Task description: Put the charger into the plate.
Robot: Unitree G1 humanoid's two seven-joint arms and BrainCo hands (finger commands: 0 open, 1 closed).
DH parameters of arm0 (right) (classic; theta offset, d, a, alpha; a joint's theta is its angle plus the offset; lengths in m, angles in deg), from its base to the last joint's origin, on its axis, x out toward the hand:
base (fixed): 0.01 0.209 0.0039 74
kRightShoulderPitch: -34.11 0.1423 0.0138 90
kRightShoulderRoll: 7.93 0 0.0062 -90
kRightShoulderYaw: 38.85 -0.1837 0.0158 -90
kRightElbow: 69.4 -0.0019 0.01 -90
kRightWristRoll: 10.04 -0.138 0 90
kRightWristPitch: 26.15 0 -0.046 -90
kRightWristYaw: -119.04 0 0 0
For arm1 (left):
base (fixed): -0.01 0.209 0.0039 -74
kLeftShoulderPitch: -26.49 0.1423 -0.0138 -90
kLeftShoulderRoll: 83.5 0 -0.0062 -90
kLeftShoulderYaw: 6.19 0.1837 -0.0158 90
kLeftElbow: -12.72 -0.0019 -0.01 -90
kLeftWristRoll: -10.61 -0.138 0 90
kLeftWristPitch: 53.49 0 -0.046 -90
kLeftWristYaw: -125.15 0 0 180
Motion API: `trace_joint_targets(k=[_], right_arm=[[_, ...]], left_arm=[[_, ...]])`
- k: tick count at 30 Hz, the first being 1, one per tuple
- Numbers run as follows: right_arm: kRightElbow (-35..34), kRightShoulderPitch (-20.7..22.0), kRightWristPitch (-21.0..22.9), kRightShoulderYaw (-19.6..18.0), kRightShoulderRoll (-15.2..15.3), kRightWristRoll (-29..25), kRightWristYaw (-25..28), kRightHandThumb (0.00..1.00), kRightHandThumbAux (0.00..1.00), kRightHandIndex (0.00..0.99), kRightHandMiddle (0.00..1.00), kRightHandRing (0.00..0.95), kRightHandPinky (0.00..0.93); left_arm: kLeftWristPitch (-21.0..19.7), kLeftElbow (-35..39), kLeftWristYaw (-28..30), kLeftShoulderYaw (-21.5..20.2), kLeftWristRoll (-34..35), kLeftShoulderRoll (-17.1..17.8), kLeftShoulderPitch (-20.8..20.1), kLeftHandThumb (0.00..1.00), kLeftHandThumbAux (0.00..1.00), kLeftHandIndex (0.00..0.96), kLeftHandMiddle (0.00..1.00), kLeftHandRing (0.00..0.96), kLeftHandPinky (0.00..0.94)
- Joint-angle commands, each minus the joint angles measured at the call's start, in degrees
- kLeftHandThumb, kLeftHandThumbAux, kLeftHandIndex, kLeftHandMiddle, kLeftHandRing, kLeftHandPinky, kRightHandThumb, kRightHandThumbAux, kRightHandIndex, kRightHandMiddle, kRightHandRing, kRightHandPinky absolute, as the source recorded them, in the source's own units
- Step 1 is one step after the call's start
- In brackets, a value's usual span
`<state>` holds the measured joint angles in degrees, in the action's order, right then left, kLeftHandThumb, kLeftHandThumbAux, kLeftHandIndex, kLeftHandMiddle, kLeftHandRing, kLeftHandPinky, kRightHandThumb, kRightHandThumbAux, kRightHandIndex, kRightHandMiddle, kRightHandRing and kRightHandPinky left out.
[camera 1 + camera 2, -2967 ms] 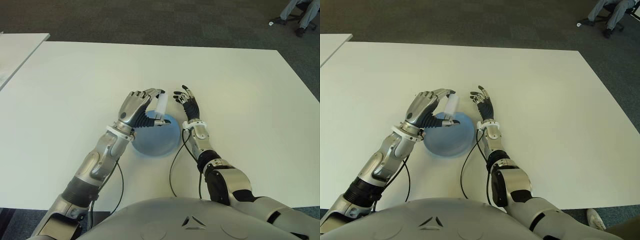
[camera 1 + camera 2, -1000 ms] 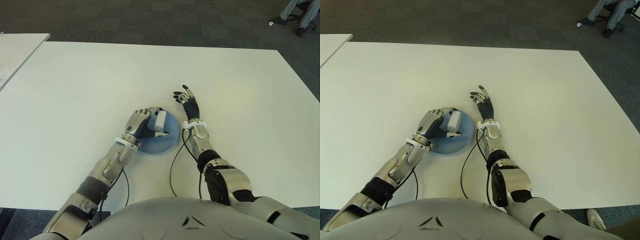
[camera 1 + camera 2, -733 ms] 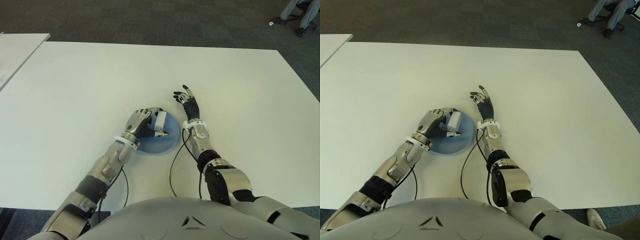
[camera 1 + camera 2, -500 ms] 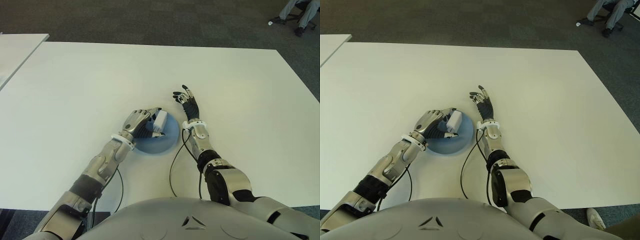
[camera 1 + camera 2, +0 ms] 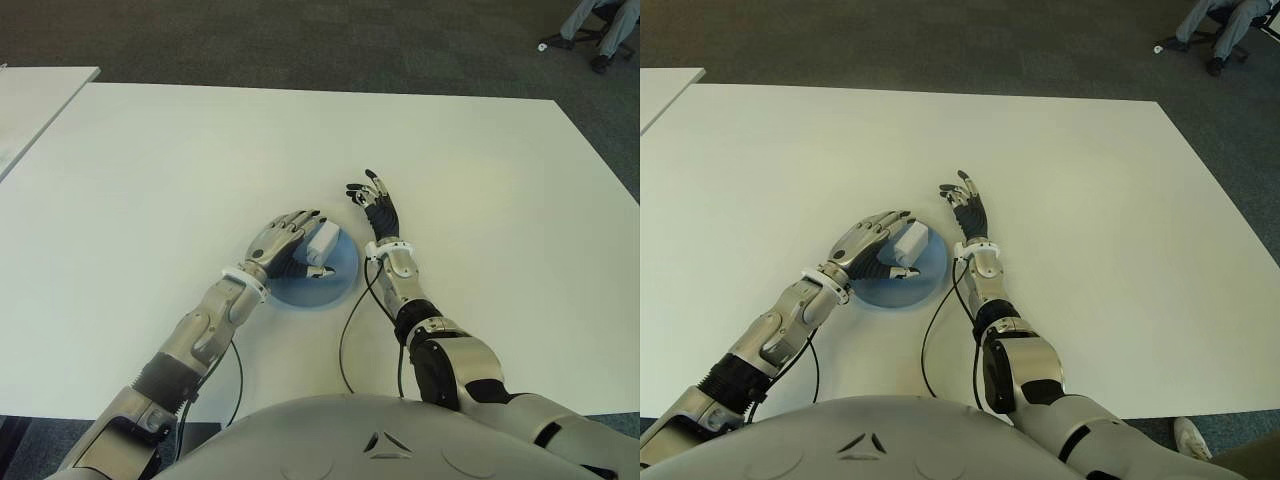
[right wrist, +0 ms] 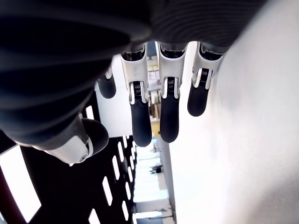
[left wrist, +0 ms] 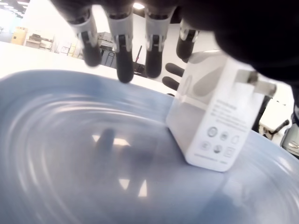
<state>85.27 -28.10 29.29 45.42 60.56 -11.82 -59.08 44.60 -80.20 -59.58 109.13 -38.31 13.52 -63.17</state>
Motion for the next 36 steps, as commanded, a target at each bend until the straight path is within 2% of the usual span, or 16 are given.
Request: trace_joint_targets(k=[1,14,29,33,36], right_arm=[[1.48,-1.24,2.08,-0.25,-1.14,-0.17,-0.82,0.0,0.602,0.074,0.359,0.307,0.237],[1.46,-1.24,1.93,0.29,-1.19,0.38,-1.81,0.0,0.608,0.081,0.366,0.318,0.252],[1.55,-1.25,1.98,0.4,-1.25,0.29,-1.7,0.0,0.627,0.079,0.369,0.314,0.242],[1.58,-1.23,2.32,0.11,-1.42,-0.18,-1.36,0.0,0.632,0.081,0.368,0.311,0.233],[1.58,-1.24,2.3,-0.01,-1.44,-0.32,-1.21,0.0,0.632,0.081,0.364,0.306,0.23]], left_arm=[[-0.74,0.98,1.32,0.41,-0.97,0.65,0.6,0.205,0.285,0.006,0.0,0.0,0.0],[-0.47,2.87,1.29,0.25,-0.83,1.08,1.09,0.246,0.32,0.01,0.0,0.0,0.0],[-0.2,4.96,0.08,-0.1,-1.14,1.19,1.95,0.25,0.354,0.019,0.0,0.0,0.0],[0.14,7.53,-1.23,-1.42,-0.8,1.61,3.11,0.25,0.362,0.02,0.0,0.0,0.0],[0.36,11.92,-0.13,-4.25,1.04,2.83,4.03,0.247,0.364,0.018,0.0,0.0,0.0]])
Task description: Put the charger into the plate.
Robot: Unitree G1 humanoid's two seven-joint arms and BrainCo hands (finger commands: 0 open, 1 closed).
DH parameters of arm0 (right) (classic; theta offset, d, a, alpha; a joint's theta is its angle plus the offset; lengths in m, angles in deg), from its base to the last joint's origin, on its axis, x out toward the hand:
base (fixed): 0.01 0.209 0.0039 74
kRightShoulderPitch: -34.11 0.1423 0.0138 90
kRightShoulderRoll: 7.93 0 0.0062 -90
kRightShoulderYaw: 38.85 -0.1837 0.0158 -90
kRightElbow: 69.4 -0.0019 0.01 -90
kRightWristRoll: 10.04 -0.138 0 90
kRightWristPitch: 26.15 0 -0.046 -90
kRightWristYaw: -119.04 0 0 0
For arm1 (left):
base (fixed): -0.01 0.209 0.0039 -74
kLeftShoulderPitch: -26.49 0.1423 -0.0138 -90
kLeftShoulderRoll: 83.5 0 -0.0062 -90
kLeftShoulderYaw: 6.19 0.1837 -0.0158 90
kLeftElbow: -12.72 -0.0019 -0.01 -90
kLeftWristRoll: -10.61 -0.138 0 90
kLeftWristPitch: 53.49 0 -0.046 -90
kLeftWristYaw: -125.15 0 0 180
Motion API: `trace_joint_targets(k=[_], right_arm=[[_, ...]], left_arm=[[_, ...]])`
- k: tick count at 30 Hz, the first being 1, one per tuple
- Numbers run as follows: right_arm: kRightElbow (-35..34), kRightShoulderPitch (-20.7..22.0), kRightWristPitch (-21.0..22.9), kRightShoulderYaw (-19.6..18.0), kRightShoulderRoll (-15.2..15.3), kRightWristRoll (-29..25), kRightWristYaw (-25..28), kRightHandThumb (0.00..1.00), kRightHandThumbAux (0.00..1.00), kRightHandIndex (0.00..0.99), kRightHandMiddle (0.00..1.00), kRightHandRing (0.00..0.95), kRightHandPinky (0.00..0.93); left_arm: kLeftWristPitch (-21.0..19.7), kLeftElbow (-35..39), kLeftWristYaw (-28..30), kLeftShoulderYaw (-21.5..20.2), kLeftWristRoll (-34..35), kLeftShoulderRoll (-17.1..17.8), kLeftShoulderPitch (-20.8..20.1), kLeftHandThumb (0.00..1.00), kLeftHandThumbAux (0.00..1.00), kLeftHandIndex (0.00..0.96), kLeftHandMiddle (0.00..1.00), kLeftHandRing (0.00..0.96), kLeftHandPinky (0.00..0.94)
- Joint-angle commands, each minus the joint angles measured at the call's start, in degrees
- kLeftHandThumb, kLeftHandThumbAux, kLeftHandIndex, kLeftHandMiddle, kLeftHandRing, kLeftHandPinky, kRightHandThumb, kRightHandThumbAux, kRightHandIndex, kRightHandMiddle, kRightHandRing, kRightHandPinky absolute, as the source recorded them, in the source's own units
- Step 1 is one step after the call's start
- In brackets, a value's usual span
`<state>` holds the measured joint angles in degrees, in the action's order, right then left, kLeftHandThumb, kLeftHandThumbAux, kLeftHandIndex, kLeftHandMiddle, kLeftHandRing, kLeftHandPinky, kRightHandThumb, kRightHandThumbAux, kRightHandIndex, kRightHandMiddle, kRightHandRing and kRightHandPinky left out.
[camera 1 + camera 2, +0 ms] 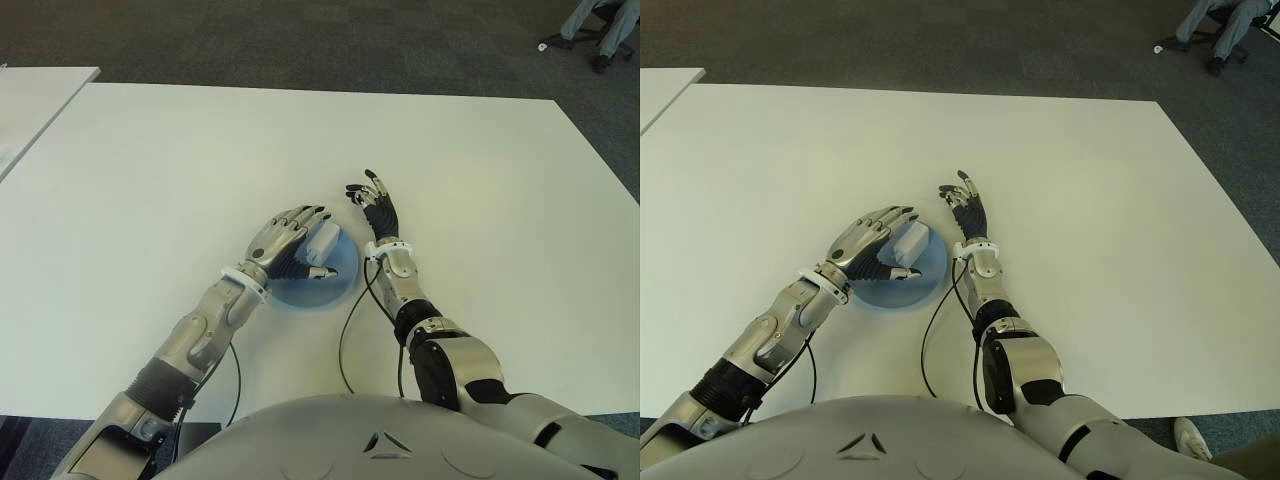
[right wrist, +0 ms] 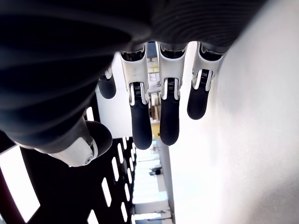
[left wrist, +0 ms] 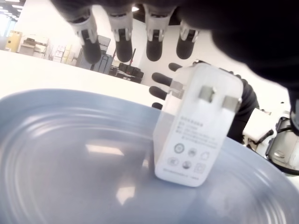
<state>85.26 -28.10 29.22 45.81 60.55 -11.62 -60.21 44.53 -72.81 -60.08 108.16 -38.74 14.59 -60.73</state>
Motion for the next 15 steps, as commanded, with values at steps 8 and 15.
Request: trace_joint_targets(k=[8,15], right_arm=[[1.37,-1.52,2.21,-0.38,-1.2,-0.46,0.26,0.0,0.611,0.077,0.349,0.294,0.227],[1.26,-1.55,2.23,-0.2,-1.13,-0.25,0.24,0.0,0.581,0.089,0.352,0.305,0.255]], left_arm=[[-0.18,14.68,4.22,-15.72,12.74,2.82,0.3,0.184,0.329,0.001,0.0,0.0,0.0],[-3.16,18.06,4.33,-21.63,24.36,-3.24,0.14,0.15,0.347,0.0,0.003,0.0,0.0]])
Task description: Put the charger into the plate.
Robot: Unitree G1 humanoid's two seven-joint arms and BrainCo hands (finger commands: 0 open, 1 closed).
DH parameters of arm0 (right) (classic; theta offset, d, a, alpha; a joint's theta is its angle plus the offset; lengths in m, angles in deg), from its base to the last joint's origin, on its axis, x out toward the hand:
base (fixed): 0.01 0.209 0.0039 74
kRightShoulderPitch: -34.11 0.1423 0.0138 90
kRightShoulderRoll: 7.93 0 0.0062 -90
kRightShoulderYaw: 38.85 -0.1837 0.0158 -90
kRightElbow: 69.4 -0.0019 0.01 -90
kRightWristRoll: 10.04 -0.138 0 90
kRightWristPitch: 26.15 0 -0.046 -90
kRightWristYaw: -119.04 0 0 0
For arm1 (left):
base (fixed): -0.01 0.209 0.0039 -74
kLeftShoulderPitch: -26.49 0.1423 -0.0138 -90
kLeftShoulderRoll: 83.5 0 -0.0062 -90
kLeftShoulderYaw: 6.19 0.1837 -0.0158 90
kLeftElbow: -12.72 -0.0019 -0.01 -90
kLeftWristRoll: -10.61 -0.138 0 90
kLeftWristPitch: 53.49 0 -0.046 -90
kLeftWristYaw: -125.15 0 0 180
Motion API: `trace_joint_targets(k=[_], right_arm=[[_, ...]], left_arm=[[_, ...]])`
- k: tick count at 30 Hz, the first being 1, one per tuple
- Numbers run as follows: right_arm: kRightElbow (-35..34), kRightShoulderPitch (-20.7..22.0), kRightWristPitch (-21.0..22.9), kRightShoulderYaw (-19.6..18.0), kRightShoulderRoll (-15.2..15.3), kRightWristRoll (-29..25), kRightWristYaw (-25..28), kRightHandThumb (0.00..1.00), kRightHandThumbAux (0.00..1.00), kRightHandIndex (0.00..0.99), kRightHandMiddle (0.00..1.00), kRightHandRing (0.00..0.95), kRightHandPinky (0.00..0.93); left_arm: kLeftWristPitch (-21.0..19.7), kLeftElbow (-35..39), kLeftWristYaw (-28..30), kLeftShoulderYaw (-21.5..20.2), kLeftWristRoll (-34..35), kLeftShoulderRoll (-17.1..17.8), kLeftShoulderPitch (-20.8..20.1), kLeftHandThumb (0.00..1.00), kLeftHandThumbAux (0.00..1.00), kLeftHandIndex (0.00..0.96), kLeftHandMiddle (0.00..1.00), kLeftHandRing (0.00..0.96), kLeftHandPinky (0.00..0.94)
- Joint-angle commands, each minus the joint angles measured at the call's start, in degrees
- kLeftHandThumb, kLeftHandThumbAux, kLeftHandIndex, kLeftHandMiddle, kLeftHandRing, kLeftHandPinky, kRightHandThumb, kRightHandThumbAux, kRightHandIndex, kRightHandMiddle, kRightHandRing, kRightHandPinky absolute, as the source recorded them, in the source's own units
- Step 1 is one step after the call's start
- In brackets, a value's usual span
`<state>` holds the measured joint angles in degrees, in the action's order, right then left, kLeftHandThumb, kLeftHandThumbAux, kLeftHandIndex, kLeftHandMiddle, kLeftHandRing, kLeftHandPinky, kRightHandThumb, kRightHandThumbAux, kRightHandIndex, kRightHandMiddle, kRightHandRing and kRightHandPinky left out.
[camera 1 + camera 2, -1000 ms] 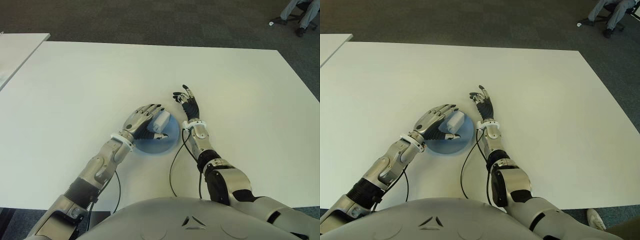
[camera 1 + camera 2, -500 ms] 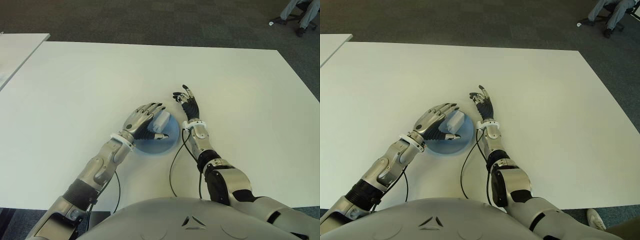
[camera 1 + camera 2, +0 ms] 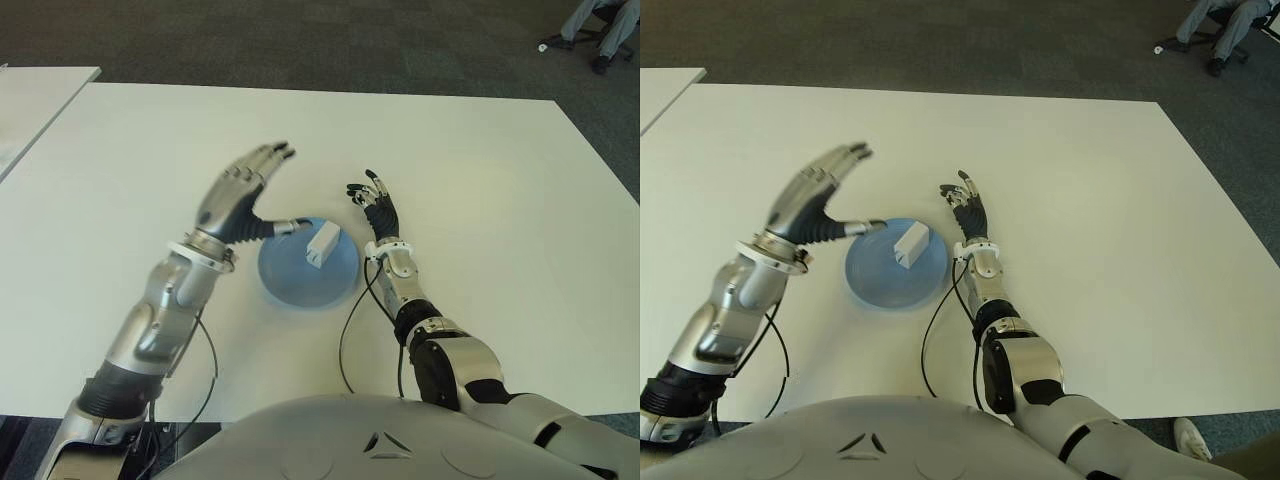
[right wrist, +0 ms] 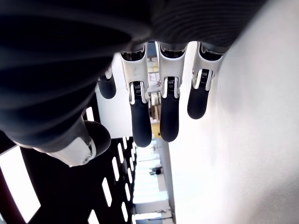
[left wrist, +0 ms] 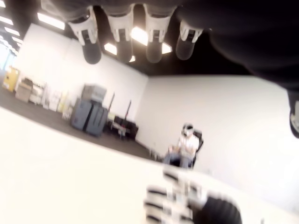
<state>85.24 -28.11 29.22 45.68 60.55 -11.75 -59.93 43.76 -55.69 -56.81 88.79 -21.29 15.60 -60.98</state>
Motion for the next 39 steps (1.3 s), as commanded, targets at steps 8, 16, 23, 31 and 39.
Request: trace_joint_targets(k=[8,16,23,31,39], right_arm=[[1.29,-1.58,2.37,-0.09,-0.95,-0.16,0.35,0.0,0.565,0.092,0.346,0.307,0.26],[1.18,-1.72,2.18,-0.47,-0.67,-0.57,1.1,0.0,0.563,0.098,0.345,0.305,0.265],[0.72,-2.01,1.47,-0.32,-0.61,-0.29,1.08,0.0,0.56,0.103,0.347,0.306,0.265],[0.58,-2.12,1.32,-0.25,-0.48,-0.26,1.52,0.0,0.55,0.104,0.339,0.299,0.251],[0.51,-2.14,2.0,-0.27,-0.29,-0.29,2.12,0.0,0.536,0.099,0.326,0.283,0.224]], left_arm=[[-4.72,-8.35,-0.12,-9.46,21.1,-11.53,-4.49,0.114,0.49,0.009,0.038,0.005,0.0],[5.15,-27.99,-0.06,-16.17,32.88,-15.81,-7.61,0.016,0.672,0.044,0.08,0.063,0.081],[12.54,-40.92,2.71,-17.9,37.72,-17.8,-8.65,0.001,0.735,0.063,0.093,0.076,0.09],[17.5,-53.33,8.59,-19.13,43.38,-19.59,-11.07,0.0,0.774,0.068,0.092,0.074,0.095],[19.6,-63.46,13.57,-20.39,46.28,-20.63,-12.62,0.0,0.798,0.064,0.082,0.063,0.084]])
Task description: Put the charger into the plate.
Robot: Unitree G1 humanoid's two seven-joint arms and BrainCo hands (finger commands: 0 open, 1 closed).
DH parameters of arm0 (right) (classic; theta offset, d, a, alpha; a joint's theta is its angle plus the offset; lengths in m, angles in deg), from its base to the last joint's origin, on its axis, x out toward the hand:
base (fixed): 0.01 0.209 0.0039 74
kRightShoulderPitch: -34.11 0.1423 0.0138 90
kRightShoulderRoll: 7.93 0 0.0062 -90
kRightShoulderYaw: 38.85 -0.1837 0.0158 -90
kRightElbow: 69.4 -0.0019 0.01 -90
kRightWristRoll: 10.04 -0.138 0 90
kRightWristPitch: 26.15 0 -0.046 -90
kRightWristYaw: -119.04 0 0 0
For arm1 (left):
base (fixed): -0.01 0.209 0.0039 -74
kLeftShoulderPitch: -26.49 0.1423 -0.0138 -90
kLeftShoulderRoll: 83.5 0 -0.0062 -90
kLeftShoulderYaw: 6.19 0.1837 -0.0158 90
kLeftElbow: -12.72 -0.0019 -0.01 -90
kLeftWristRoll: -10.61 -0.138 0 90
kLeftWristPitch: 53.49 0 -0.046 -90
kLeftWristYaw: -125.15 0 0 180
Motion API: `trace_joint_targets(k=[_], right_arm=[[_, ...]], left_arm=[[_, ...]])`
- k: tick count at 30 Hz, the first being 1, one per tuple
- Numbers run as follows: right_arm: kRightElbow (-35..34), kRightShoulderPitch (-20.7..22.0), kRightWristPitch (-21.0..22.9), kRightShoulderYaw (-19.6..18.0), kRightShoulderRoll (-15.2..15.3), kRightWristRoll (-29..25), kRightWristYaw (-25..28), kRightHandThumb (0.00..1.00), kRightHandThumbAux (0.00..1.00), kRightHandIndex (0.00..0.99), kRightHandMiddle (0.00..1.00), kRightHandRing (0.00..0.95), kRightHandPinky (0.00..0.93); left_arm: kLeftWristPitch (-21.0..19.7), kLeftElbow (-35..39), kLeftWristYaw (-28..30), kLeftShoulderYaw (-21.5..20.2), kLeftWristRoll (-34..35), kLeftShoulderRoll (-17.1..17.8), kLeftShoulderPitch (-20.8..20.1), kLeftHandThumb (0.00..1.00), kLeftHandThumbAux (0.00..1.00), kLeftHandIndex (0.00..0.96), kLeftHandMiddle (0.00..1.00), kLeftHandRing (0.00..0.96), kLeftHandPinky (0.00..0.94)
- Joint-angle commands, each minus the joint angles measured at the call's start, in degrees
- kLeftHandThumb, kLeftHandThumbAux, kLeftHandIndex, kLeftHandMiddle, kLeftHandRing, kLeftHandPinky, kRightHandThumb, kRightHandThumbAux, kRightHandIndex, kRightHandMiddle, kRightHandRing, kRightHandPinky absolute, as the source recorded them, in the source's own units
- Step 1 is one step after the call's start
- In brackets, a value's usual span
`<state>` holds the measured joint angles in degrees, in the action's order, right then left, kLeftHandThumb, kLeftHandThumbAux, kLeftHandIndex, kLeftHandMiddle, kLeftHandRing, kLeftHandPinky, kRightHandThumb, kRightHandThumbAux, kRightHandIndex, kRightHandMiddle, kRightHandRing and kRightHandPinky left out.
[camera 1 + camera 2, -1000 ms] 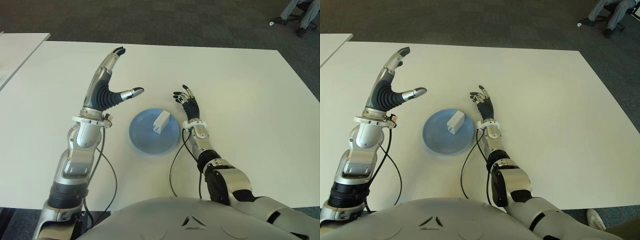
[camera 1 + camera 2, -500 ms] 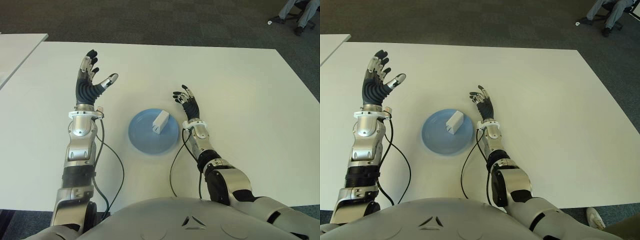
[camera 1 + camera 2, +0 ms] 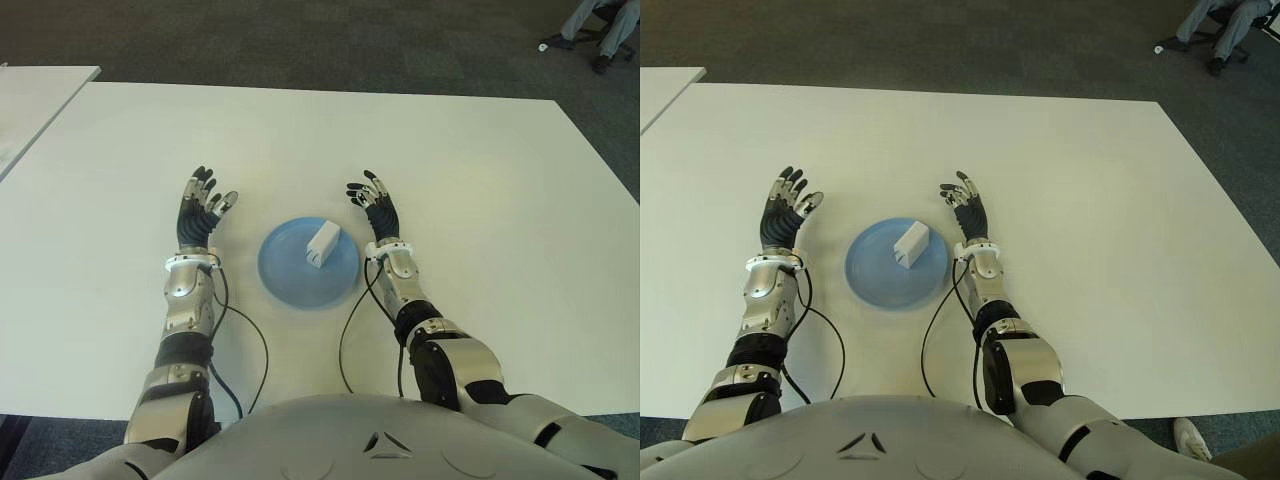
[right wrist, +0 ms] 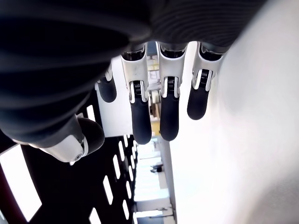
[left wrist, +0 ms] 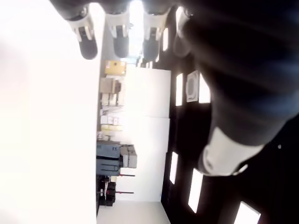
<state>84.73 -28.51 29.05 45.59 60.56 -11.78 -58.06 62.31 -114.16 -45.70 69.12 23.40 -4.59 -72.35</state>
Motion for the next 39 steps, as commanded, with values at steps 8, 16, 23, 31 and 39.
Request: trace_joint_targets(k=[8,16,23,31,39], right_arm=[[0.8,-1.86,2.41,-0.3,-0.25,-0.39,0.43,0.0,0.531,0.092,0.327,0.277,0.204],[0.51,-2.02,2.45,-0.22,-0.2,-0.23,0.33,0.0,0.532,0.089,0.325,0.277,0.195],[0.2,-2.13,2.71,-0.13,-0.2,-0.09,0.06,0.0,0.533,0.089,0.312,0.271,0.192],[-0.08,-2.29,2.54,0.03,-0.3,0.19,-0.71,0.0,0.527,0.101,0.272,0.244,0.185],[-0.43,-2.42,2.85,0.05,-0.36,0.26,-1.29,0.0,0.529,0.113,0.224,0.203,0.175]], left_arm=[[3.16,-11.01,4.1,-1.6,2.0,0.02,-2.31,0.0,0.806,0.056,0.07,0.051,0.078],[3.34,-14.9,4.42,-2.07,1.89,0.01,-2.52,0.0,0.787,0.055,0.071,0.052,0.072],[3.64,-15.79,3.17,-1.41,0.61,-0.93,-1.33,0.0,0.77,0.048,0.065,0.044,0.062],[3.68,-16.72,0.48,-0.02,-2.92,-0.83,-0.65,0.0,0.75,0.031,0.046,0.029,0.048],[4.75,-16.06,-3.39,2.74,-7.43,-0.99,0.51,0.0,0.696,0.015,0.034,0.021,0.03]])
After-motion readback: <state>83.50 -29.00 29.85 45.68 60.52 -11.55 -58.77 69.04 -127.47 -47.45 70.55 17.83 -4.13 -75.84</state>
